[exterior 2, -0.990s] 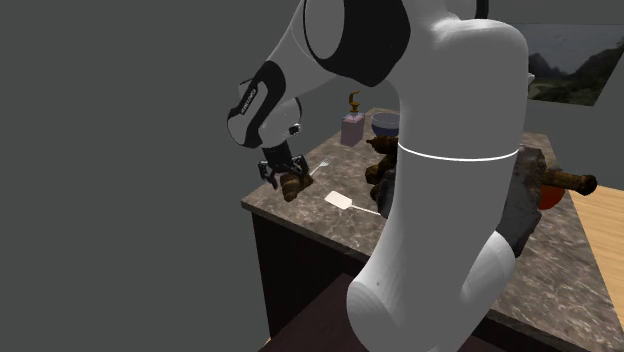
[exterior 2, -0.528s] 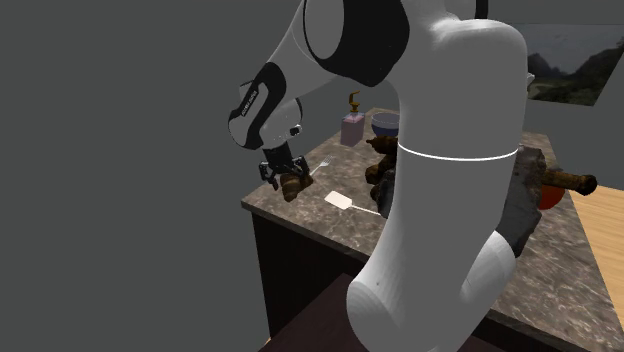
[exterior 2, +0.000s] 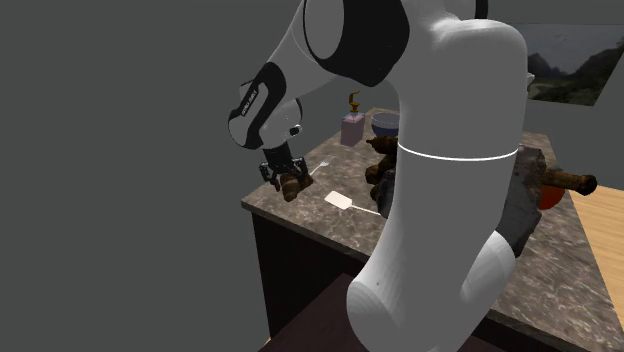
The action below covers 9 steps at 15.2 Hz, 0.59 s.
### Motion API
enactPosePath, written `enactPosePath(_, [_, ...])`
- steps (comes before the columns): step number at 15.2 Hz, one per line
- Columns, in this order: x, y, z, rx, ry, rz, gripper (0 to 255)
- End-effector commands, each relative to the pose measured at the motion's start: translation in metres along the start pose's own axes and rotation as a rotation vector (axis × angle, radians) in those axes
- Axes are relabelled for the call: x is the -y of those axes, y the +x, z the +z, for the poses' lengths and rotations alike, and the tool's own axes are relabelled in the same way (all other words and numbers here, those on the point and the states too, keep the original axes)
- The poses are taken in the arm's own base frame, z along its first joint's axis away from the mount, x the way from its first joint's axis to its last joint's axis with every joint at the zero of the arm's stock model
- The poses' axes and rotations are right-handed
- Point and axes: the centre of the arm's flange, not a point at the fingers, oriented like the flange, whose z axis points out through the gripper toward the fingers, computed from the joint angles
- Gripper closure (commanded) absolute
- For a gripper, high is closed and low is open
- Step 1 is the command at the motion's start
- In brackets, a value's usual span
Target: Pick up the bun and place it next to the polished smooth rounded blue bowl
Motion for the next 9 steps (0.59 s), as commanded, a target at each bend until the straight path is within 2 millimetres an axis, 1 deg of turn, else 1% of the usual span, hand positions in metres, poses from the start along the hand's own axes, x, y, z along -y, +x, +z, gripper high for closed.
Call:
enactPosePath(1, [0.000, 0.000, 0.000, 0.000, -0.001, 0.001, 255])
enactPosePath(2, [0.000, 0.000, 0.001, 0.000, -0.001, 0.001, 255])
enactPosePath(9, [-0.009, 0.002, -0.035, 0.000, -0.001, 0.001, 255])
